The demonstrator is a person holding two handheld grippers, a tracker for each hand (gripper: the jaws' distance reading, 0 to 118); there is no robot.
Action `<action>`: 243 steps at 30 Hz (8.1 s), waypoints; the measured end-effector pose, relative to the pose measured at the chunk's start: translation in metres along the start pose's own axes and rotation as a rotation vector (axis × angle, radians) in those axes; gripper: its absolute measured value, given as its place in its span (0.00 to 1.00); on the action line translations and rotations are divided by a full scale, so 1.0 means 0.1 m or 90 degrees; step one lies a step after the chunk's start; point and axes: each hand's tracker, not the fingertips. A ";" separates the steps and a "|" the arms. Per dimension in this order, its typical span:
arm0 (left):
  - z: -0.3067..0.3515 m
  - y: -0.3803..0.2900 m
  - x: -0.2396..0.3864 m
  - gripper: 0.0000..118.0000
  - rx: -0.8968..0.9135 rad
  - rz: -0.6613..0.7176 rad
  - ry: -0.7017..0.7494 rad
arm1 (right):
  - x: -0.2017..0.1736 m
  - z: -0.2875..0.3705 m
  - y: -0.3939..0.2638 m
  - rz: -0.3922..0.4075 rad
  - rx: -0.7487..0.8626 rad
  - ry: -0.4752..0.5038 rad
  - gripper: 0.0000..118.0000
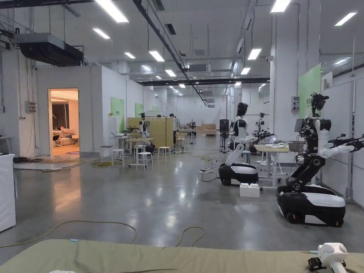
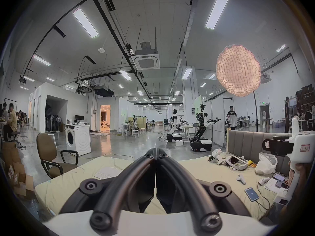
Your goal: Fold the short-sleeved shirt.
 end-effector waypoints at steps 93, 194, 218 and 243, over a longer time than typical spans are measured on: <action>0.06 -0.52 -0.64 0.01 -0.089 0.075 0.001 | 0.34 0.07 -0.43 0.023 -0.092 -0.046 0.00; -0.11 -0.40 0.16 0.74 -0.035 0.033 -0.125 | 0.34 0.28 -0.56 -0.027 -0.138 0.002 0.00; 0.23 -0.25 -0.35 0.00 -0.064 0.022 -0.054 | 0.13 0.32 -0.31 0.011 -0.093 0.003 0.00; -2.36 -3.25 -1.08 0.69 -0.622 0.079 -0.063 | 0.53 0.28 -0.81 -0.044 -0.263 -0.063 0.00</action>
